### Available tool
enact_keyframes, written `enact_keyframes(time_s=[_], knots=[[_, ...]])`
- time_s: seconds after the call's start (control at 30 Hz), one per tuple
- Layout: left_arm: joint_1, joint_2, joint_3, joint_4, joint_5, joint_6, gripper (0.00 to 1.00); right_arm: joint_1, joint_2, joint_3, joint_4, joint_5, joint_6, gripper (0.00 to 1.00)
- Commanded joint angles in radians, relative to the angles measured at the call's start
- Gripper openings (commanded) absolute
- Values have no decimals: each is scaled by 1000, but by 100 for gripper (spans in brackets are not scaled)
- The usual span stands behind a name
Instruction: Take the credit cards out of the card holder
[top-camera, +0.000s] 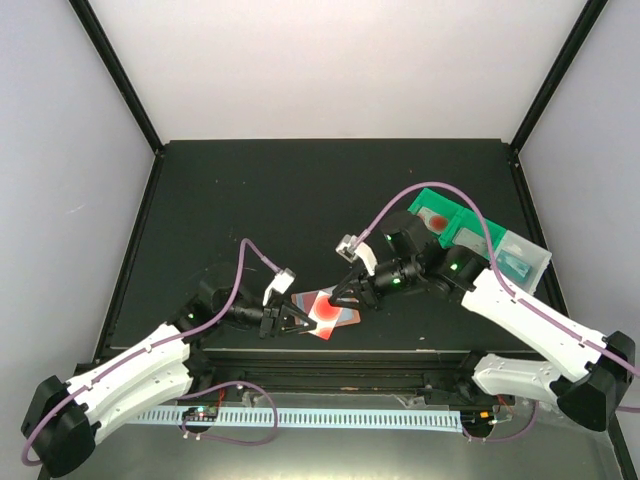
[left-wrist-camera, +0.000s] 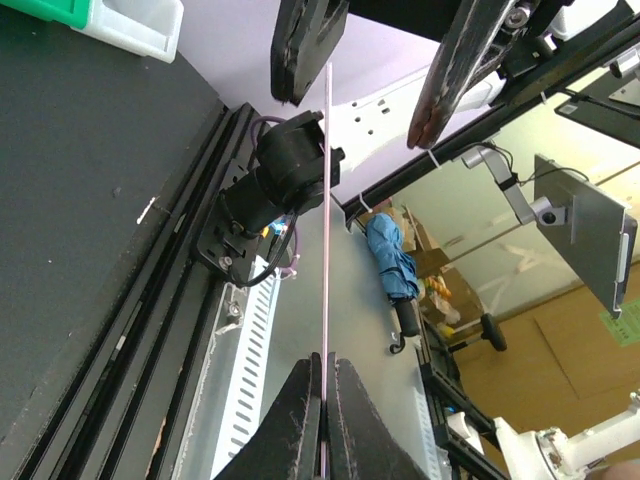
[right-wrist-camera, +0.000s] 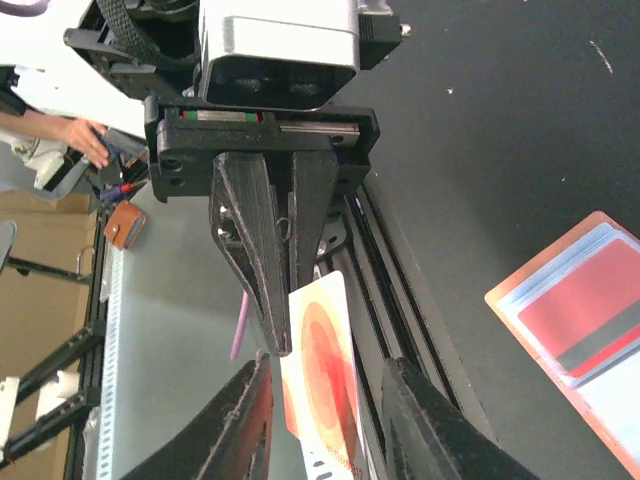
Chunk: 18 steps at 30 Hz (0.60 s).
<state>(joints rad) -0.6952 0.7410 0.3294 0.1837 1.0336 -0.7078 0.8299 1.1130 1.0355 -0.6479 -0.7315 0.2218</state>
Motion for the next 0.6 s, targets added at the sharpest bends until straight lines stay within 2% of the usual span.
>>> enact_keyframes(time_s=[0.0, 0.23, 0.33, 0.4, 0.43, 0.5, 0.57], knots=[[-1, 0, 46, -7, 29, 40, 2, 4, 15, -12, 0, -77, -26, 31], [0, 7, 51, -17, 29, 53, 2, 5, 41, -29, 25, -134, -45, 14], [-1, 4, 53, -22, 26, 55, 2, 4, 50, -31, 28, -144, -52, 2], [0, 2, 56, -36, 14, 61, 5, 4, 42, -33, 39, -137, -47, 1], [-1, 1, 61, -53, -2, 68, 15, 4, 36, -32, 46, -127, -42, 1], [-1, -1, 81, -110, -47, 95, 45, 3, 18, -32, 60, -93, -24, 1], [0, -8, 100, -160, -94, 112, 60, 0, 3, -29, 67, -44, -4, 1]])
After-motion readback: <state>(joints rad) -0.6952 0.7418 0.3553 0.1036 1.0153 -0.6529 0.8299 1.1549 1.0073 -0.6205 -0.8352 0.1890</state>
